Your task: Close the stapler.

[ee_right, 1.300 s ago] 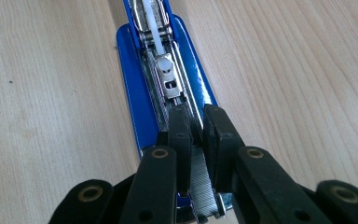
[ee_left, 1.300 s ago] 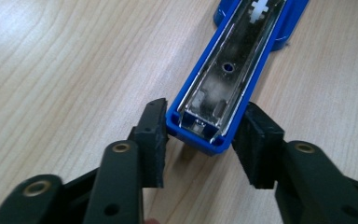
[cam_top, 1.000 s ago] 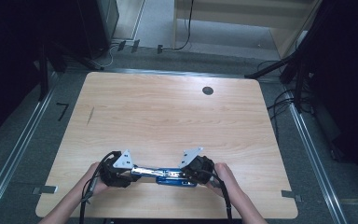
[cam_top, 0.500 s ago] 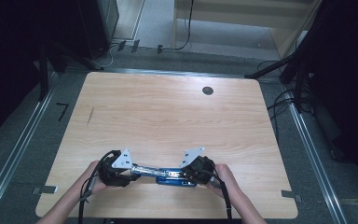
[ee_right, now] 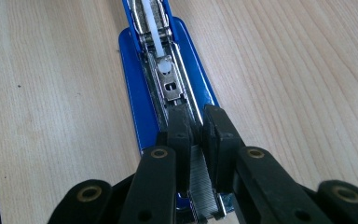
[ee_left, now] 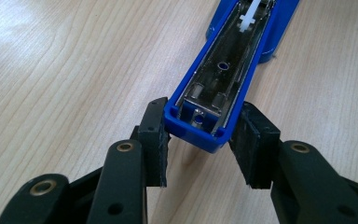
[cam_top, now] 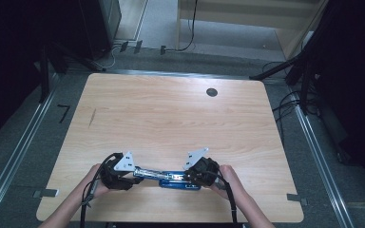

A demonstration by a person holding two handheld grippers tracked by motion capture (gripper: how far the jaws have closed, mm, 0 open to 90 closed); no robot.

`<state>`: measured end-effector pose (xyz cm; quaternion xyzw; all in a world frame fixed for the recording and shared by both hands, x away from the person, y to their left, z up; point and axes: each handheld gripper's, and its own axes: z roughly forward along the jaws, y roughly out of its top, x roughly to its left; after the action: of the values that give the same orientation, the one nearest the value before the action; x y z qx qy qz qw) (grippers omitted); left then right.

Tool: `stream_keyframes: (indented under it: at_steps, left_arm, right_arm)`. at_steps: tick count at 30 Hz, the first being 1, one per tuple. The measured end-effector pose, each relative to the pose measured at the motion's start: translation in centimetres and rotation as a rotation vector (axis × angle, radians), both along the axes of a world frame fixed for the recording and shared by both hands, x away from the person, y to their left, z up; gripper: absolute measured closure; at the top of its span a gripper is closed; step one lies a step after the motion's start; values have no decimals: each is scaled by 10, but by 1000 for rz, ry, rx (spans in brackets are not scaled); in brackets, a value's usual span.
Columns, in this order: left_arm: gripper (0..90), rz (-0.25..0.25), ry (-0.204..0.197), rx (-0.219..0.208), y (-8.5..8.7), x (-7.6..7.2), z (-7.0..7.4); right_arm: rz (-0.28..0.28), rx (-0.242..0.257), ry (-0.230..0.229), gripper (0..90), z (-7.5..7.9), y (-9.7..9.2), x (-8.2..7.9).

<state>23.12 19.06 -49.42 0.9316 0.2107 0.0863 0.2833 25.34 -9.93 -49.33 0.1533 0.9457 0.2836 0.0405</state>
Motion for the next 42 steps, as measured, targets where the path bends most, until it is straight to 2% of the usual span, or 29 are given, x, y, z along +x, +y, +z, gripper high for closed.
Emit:
stream_keyframes:
  at_steps: [4,5,8,10,11,16,21,25,38,42]
  left_arm:
    - [598,11,-11,1,0,-1,0]
    - [597,12,-12,9,-1,-1,1]
    - [597,17,-22,13,-3,-2,1]
    - [597,11,-28,22,-3,-2,2]
    - [597,11,-29,22,-3,-2,2]
    - [595,16,-38,15,-3,-4,3]
    - [591,20,-46,15,-3,-5,4]
    - [585,31,-50,2,-3,-6,4]
    - [587,39,-59,-14,-3,-8,5]
    - [628,44,-63,-50,-3,-8,7]
  right_arm:
    - [-9,20,20,828,8,0,2]
    - [4,4,1,822,9,4,0]
    - [18,7,1,823,9,10,-3]
    - [36,10,-35,823,10,22,-10]
    - [36,10,-35,823,10,22,-10]
    - [38,53,-95,827,12,44,-20]
    - [21,96,-146,835,11,56,-23]
    - [7,103,-178,900,10,62,-23]
    - [25,114,-179,900,9,71,-20]
    - [25,115,-180,900,10,70,-20]
